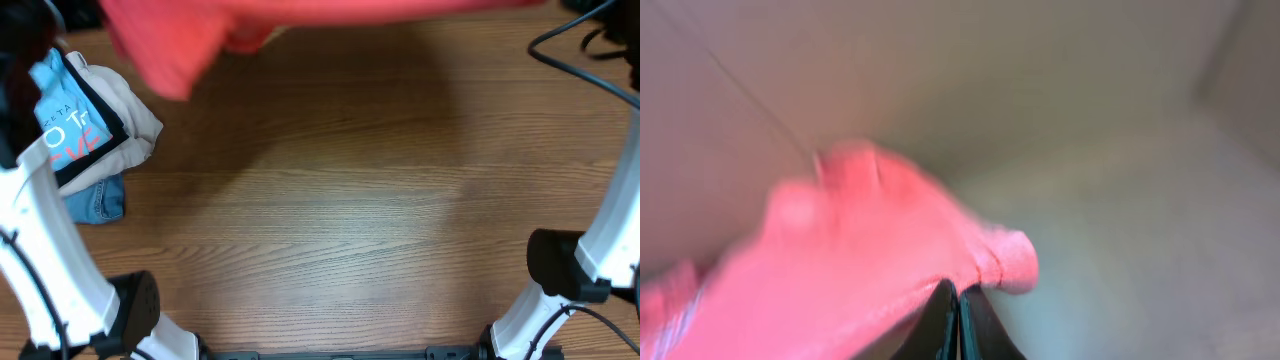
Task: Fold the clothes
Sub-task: 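Lay the stretched shirt flat on the table with both grippers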
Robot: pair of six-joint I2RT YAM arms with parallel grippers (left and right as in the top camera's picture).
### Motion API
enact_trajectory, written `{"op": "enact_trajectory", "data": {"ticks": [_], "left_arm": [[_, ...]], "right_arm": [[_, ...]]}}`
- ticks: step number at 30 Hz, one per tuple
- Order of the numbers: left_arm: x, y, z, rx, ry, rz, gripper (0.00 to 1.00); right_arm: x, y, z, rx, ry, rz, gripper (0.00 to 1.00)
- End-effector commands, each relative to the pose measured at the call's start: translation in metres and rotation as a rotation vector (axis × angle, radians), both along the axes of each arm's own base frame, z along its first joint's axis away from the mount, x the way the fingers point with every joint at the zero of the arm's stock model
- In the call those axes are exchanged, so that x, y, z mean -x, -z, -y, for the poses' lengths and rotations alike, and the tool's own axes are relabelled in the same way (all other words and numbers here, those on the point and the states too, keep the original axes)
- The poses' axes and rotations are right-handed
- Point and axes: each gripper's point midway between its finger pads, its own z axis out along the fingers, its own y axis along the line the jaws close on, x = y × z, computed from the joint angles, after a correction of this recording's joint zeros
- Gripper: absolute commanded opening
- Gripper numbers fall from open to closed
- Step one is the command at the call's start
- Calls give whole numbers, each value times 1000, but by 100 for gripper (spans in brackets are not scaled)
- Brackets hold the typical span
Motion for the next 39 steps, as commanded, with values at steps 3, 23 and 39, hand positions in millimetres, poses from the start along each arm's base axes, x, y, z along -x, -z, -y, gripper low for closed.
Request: {"op": "enact_trajectory", "data": {"ticks": [3, 23, 39], "left_arm": [[-4, 131, 48, 10, 188, -479, 4], [58, 306, 72, -56, 286, -1149, 4], [177, 324, 34, -157, 41, -1275, 4]], "right_arm": [[3, 93, 3, -12, 3, -342, 4], [74, 252, -24, -161, -102, -939, 4], [168, 274, -29, -187, -62, -1024, 4]]}}
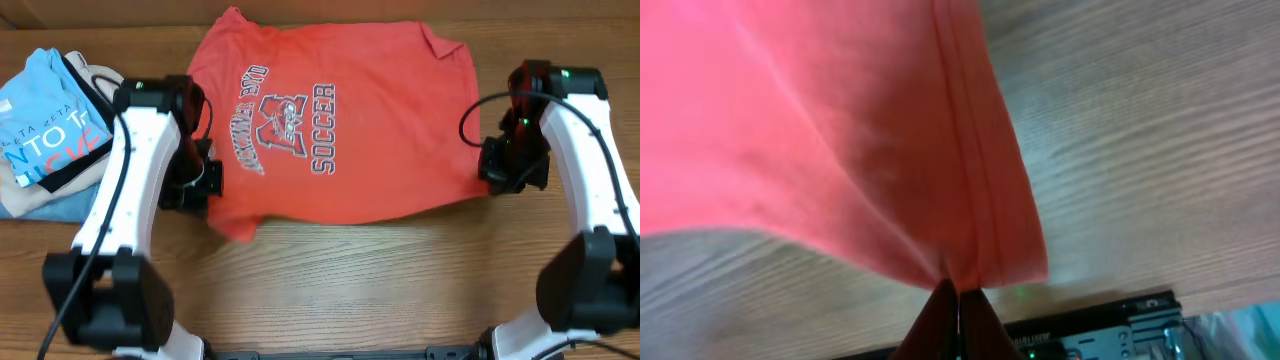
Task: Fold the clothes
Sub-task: 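Lay the stretched shirt flat on the table with both grippers, then pull the shirt's bottom corners outward with both grippers to smooth it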
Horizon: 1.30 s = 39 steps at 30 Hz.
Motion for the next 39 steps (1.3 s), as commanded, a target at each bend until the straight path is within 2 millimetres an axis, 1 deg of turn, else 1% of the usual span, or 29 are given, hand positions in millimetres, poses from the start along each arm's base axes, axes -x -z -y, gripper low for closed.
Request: {"op": "enact_trajectory", "data": {"ticks": [1, 5, 8, 10, 13, 14, 16, 21, 23, 25, 28, 32, 35, 39], "left_arm": [[17, -5, -6, -31, -23, 51, 4], [40, -7, -7, -38, -51, 62, 4], [60, -13, -9, -51, -90, 66, 4], [68, -17, -11, -62, -115, 91, 4], [73, -23, -15, -87, -169, 157, 4], [73, -24, -19, -108, -190, 189, 4], [75, -29, -20, -112, -215, 215, 4], [88, -36, -21, -116, -249, 221, 4], [97, -39, -20, -116, -267, 213, 4], [100, -42, -21, -114, -269, 225, 4], [94, -45, -21, -111, -286, 280, 4], [74, -45, -20, -97, -291, 354, 4], [55, -39, -19, -85, -294, 408, 4], [32, -25, -20, -88, -289, 443, 4]], "right_arm": [[16, -8, 1, 4, 33, 41, 4], [33, -10, 1, 15, 49, 55, 4], [45, -9, 0, 15, 49, 45, 4], [52, -7, -1, 15, 50, 41, 4], [60, -8, 1, 32, 78, 42, 4], [61, -10, 3, 44, 90, 54, 4], [64, -15, 5, 64, 113, 72, 4], [72, -30, 6, 77, 116, 135, 4], [79, -34, 7, 85, 115, 126, 4], [80, -34, 7, 83, 115, 130, 4], [78, -34, 8, 86, 115, 139, 4], [68, -34, 8, 87, 115, 175, 4], [57, -34, 9, 85, 97, 220, 4], [38, -33, 10, 85, 89, 283, 4]]}}
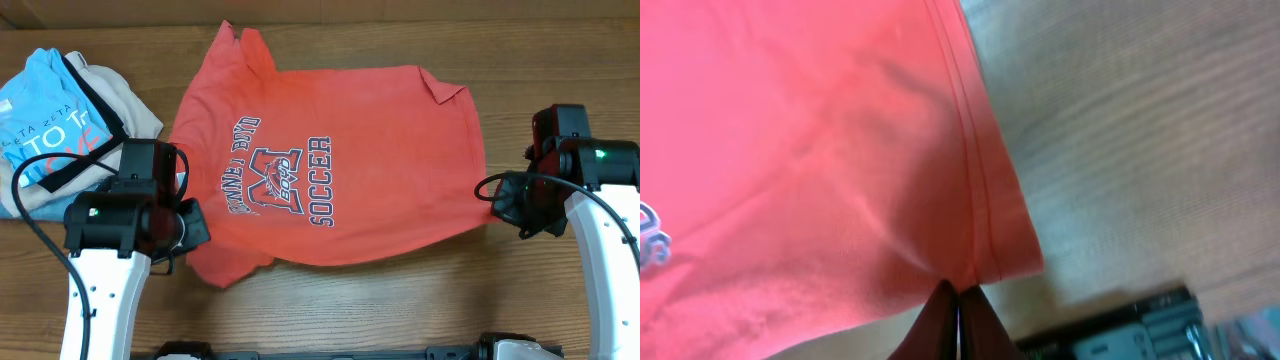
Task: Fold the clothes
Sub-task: 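Pull the shirt's bottom corners outward with both grippers to smooth it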
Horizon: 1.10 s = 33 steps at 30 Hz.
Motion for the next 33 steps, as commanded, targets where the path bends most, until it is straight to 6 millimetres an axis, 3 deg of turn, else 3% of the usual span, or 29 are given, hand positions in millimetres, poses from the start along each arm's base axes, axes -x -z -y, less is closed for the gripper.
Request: {"op": "enact_trajectory", "data": {"ticks": [1, 15, 24, 33], "left_arm": [[-13, 16, -7, -34, -28, -11, 4], [-78, 46, -34, -180, -109, 56, 4], [-113, 55, -35, -173, -124, 137, 4], [-133, 58, -35, -168, -131, 189, 4]], "right_arm": [[-11, 1, 4, 17, -5, 30, 4], [-73, 46, 10, 25, -29, 51, 4], [-113, 42, 13, 38, -28, 199, 4], [-125, 50, 13, 40, -28, 215, 4]]}}
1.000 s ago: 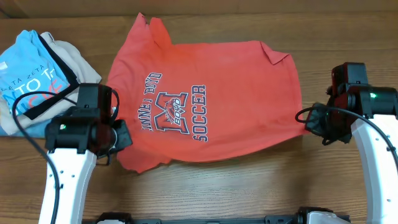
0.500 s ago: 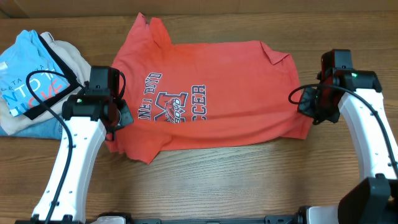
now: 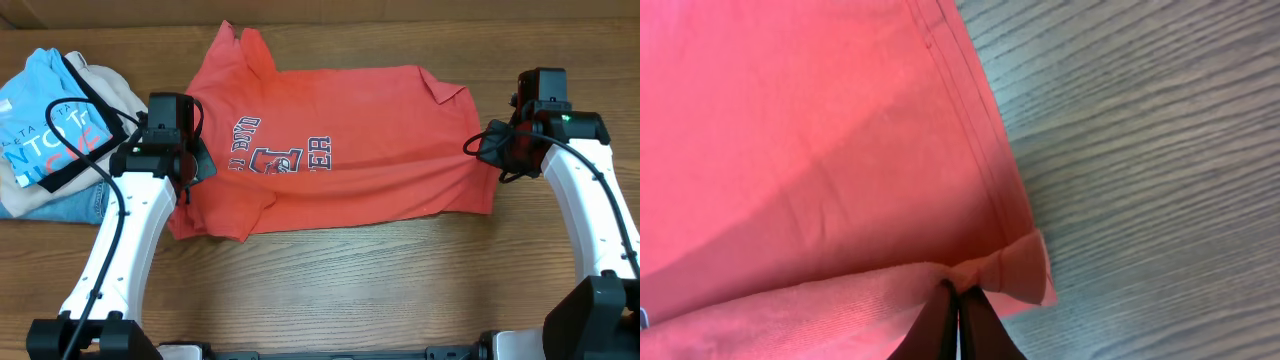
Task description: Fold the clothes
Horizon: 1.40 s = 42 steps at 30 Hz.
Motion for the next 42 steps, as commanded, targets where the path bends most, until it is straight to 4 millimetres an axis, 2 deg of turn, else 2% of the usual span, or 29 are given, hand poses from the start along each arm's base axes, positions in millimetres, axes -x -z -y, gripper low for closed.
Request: {"op": "enact_trajectory", "data": {"ticks": [1, 12, 22, 30, 38, 42], "left_arm": [[-1, 7, -8, -19, -31, -11, 4], [-21, 21, -8, -21, -32, 11, 4], [-44, 49, -9, -27, -31, 13, 4], [-50, 57, -15, -56, -46, 17, 6], [-54, 58, -18, -69, -56, 27, 6], [-60, 55, -17, -65, -55, 56, 6]], "right_arm": [[-3, 10, 5, 15, 6, -22, 4], [-22, 38, 6, 14, 5, -34, 4], [-42, 36, 7, 19, 6, 38, 4], [-47, 38, 8, 20, 6, 52, 5], [-48, 57, 8, 17, 5, 12, 5], [-47, 59, 8, 16, 5, 3, 5]]}}
